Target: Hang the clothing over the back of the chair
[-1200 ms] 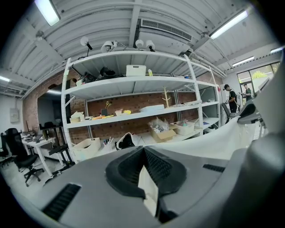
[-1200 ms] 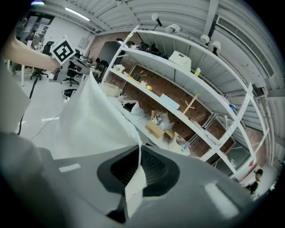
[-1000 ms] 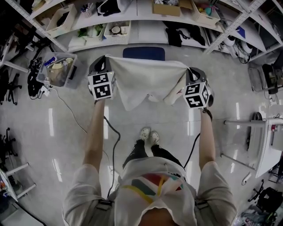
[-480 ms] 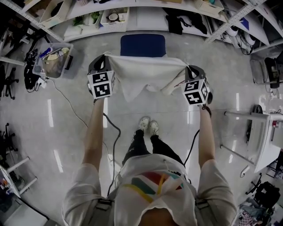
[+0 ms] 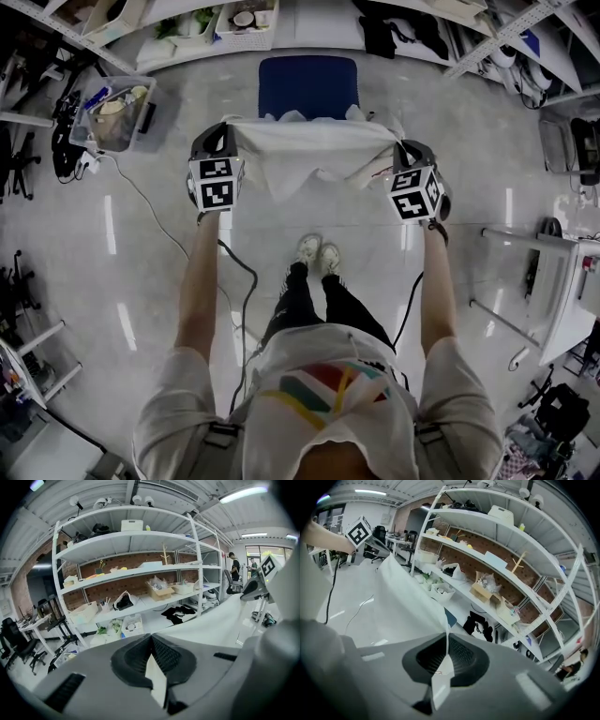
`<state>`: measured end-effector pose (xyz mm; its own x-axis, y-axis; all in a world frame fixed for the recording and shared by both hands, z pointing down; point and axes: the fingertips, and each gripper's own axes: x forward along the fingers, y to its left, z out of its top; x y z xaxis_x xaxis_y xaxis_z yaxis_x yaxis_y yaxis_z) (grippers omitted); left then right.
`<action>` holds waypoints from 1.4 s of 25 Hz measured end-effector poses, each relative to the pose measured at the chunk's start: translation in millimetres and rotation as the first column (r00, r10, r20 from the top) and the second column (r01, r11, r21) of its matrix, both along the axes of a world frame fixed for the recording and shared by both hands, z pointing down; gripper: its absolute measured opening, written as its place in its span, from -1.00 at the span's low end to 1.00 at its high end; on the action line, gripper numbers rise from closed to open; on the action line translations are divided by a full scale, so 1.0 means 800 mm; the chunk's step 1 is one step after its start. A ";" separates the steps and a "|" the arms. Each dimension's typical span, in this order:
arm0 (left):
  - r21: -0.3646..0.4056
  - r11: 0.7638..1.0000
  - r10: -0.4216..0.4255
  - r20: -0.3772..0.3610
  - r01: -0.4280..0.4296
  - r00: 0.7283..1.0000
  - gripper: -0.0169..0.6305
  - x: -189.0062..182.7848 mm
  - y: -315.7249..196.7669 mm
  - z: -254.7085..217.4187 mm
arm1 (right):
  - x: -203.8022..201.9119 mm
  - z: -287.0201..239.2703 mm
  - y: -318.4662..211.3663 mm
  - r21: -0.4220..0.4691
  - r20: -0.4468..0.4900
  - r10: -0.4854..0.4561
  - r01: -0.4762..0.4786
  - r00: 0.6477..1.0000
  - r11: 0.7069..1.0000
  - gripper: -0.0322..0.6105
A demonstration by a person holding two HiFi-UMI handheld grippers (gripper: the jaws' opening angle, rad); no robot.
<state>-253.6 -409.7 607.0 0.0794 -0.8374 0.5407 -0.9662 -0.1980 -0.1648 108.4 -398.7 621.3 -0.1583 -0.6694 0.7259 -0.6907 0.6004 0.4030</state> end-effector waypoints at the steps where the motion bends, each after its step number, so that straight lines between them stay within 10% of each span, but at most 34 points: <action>1: -0.006 1.000 0.005 0.006 -0.005 1.000 -0.91 0.000 0.002 0.004 | 0.000 0.004 0.002 -0.008 -0.004 -0.002 0.002 1.000 1.000 -0.86; 20: -0.095 0.994 0.052 0.066 -0.046 0.996 -0.90 0.000 0.019 0.057 | -0.011 0.048 0.025 -0.082 0.029 0.033 -0.030 0.999 0.996 -0.85; 25: -0.099 0.994 0.041 0.033 -0.038 0.999 -0.81 0.001 0.021 0.054 | -0.007 0.029 0.021 -0.037 0.106 0.087 -0.084 0.991 0.996 -0.47; 35: -0.024 0.999 0.031 -0.005 -0.031 0.999 -0.64 0.013 0.021 0.016 | 0.007 -0.027 0.020 0.098 0.106 0.100 -0.111 0.989 0.989 -0.63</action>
